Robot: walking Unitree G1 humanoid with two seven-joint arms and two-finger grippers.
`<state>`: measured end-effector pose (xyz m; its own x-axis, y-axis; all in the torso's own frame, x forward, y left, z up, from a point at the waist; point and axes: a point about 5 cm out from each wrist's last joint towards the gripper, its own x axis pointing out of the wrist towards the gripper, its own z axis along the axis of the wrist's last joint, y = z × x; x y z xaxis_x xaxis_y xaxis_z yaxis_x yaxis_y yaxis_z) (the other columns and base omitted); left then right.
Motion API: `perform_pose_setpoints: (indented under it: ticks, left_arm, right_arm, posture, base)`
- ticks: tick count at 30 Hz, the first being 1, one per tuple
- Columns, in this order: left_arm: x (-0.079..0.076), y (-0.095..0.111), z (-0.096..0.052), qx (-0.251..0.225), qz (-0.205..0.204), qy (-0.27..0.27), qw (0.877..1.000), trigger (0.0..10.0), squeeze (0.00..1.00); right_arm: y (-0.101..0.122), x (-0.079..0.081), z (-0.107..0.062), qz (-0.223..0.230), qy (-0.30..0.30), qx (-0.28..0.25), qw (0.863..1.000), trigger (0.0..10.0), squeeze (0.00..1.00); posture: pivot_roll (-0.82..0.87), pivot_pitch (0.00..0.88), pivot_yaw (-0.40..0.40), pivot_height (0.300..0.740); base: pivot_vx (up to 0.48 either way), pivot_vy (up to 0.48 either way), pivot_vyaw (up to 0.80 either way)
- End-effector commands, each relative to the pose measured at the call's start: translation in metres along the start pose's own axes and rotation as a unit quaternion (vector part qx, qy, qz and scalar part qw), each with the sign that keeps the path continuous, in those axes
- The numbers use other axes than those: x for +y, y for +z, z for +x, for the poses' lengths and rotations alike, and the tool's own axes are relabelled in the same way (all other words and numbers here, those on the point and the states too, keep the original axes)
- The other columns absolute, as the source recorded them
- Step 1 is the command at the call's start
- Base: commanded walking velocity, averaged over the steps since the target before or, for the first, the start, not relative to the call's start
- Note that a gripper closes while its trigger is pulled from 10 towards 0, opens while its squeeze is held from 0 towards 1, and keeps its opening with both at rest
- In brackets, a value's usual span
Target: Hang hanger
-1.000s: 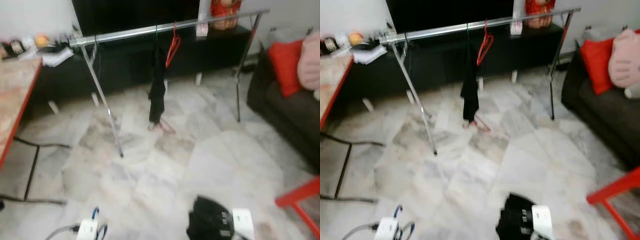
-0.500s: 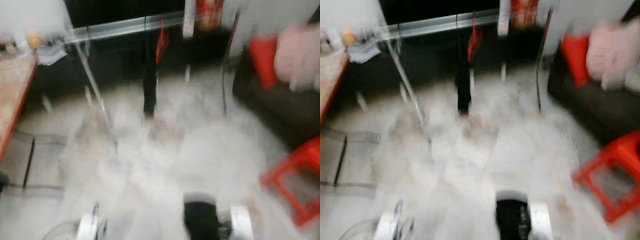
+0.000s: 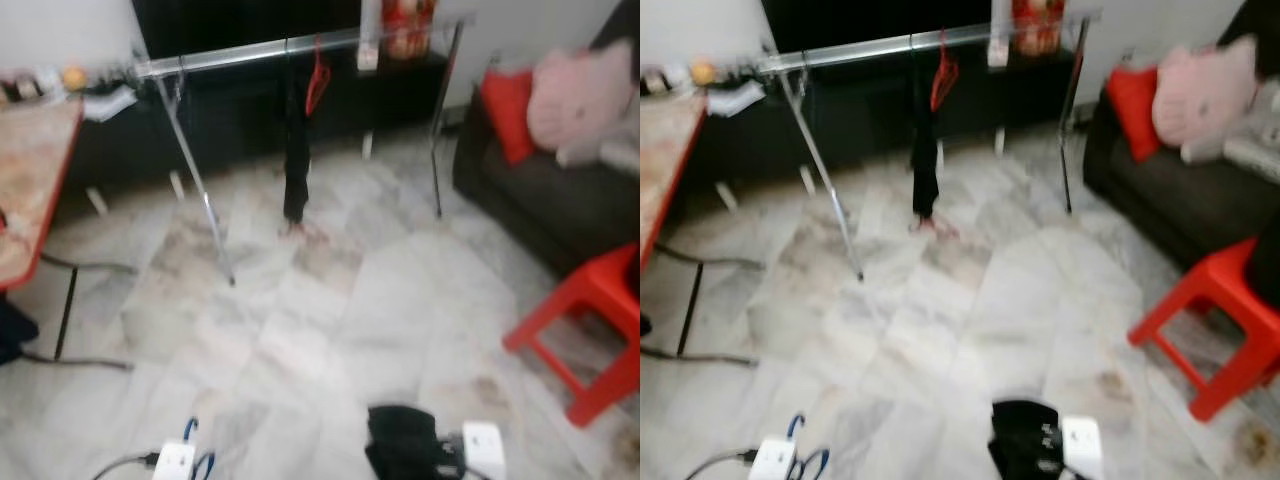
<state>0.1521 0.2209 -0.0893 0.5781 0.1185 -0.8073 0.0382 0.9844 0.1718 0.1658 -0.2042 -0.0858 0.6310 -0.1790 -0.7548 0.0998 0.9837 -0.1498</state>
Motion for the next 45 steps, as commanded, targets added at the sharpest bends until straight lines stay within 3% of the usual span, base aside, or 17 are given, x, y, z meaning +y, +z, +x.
perform_pose_setpoints:
  ticks: [1,13,18,22,23,29,30,36,42,43,45]
  left_arm:
    - [0.0,0.003,0.001,-0.005,0.011,-0.003,1.0,10.0,0.0]
    - [0.002,0.001,0.0,0.001,0.008,-0.002,1.0,10.0,0.0]
    - [0.001,0.004,0.001,-0.005,0.012,-0.004,1.0,10.0,0.0]
    - [0.003,0.016,0.003,-0.028,0.012,-0.003,1.0,10.0,0.0]
    - [0.007,0.03,0.005,-0.053,0.017,-0.003,0.998,10.0,0.0]
    - [0.011,0.076,0.007,-0.136,0.06,-0.021,0.989,10.0,0.0]
    - [0.013,0.096,0.007,-0.17,0.063,-0.026,0.983,10.0,0.0]
    - [0.01,0.14,0.002,-0.243,0.073,-0.045,0.966,10.0,0.0]
    - [0.001,0.178,-0.008,-0.305,0.09,-0.079,0.945,10.0,0.0]
    - [-0.001,0.188,-0.011,-0.323,0.095,-0.088,0.938,10.0,0.0]
    - [-0.002,0.194,-0.014,-0.333,0.095,-0.094,0.933,10.0,0.0]
  right_arm:
    - [0.007,-0.001,0.002,-0.001,0.001,-0.014,1.0,10.0,0.0]
    - [0.007,-0.002,0.001,-0.002,0.002,-0.014,1.0,10.0,0.0]
    - [0.01,-0.002,0.003,0.005,0.009,-0.012,1.0,10.0,0.0]
    - [0.029,-0.004,0.007,-0.001,0.019,-0.042,0.999,10.0,0.0]
    - [0.046,-0.008,0.01,-0.007,0.02,-0.069,0.997,10.0,0.0]
    - [0.091,-0.023,0.014,-0.046,0.015,-0.132,0.99,10.0,0.0]
    - [0.106,-0.026,0.014,-0.075,0.018,-0.15,0.986,10.0,0.0]
    - [0.137,-0.018,0.013,-0.176,0.093,-0.181,0.963,10.0,0.0]
    - [0.165,-0.012,0.007,-0.275,0.158,-0.208,0.925,10.0,0.0]
    - [0.169,-0.011,0.004,-0.308,0.188,-0.203,0.91,10.0,0.0]
    - [0.17,-0.009,0.002,-0.337,0.216,-0.203,0.894,10.0,0.0]
  posture:
    - [-0.11,0.0,0.006,0.74]
    - [-0.11,0.0,0.002,0.74]
    - [-0.11,0.0,0.0,0.74]
    - [-0.1,0.0,0.002,0.74]
    - [-0.11,0.0,-0.001,0.74]
    - [-0.11,0.0,-0.004,0.74]
    - [-0.11,0.0,-0.006,0.74]
    - [-0.1,0.0,-0.007,0.74]
    - [-0.11,0.0,-0.009,0.74]
    - [-0.11,0.0,-0.009,0.74]
    - [-0.11,0.0,-0.009,0.74]
  base:
    - [0.0,0.0,0.0]
    - [0.0,0.0,0.76]
    - [0.0,0.0,0.1]
    - [0.0,0.0,0.0]
    - [0.0,0.0,0.0]
    - [0.0,0.0,0.0]
    - [0.0,0.0,0.0]
    - [0.0,0.0,0.0]
    - [0.0,0.0,0.0]
    - [0.0,0.0,0.0]
    - [0.0,0.0,0.0]
